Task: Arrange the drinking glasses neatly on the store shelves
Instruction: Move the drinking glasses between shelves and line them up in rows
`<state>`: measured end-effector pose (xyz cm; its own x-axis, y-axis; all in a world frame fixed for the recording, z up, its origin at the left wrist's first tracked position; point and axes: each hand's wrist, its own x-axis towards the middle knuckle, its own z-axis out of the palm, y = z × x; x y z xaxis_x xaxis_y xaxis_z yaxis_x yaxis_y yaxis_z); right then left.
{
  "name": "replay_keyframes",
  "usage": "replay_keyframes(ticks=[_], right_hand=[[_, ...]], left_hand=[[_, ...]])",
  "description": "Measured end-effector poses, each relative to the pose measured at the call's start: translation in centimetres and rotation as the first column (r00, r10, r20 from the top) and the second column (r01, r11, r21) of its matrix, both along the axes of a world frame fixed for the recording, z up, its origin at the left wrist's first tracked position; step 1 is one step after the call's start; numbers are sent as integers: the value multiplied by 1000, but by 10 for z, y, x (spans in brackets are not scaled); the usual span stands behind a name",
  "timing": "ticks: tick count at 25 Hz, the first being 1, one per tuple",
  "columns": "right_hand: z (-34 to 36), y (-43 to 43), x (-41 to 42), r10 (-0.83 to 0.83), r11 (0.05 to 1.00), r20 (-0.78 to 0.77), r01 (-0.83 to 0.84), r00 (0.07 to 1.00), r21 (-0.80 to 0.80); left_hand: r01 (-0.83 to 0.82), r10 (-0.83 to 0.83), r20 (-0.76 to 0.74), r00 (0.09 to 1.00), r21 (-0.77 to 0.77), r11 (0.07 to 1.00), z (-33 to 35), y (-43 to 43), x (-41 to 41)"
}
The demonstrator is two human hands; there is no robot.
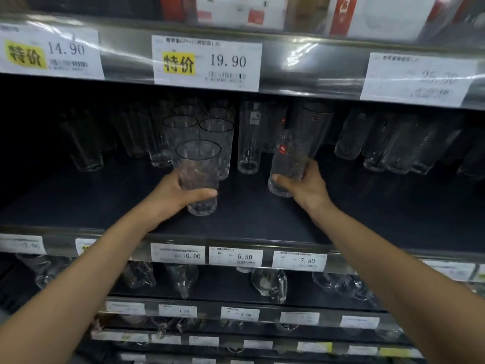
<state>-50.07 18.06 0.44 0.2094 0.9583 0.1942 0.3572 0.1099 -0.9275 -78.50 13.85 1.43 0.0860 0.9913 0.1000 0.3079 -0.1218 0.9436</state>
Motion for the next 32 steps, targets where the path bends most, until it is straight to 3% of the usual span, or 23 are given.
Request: replay_keyframes(ticks=[7,13,17,26,32], right_hand=[[-9,35,-25,-151,988,0,151,989,19],[-14,67,-36,-244,969,178,233,953,78],[-13,74,-42,-264,964,155,256,952,75],[-14,84,-45,-263,964,345,259,901,57],[-14,82,-46,-263,962,348,273,900,24]], left_hand=[[-91,93,-35,995,48,995,-4,24,-26],[-208,210,-10,978,110,972,-17,28,-30],[-267,276,-44,960,144,953,-15,26,-27],[-293,310,-87,947,164,942,-13,22,-27],[-283,294,-68,953,137,949,-9,18,-27]])
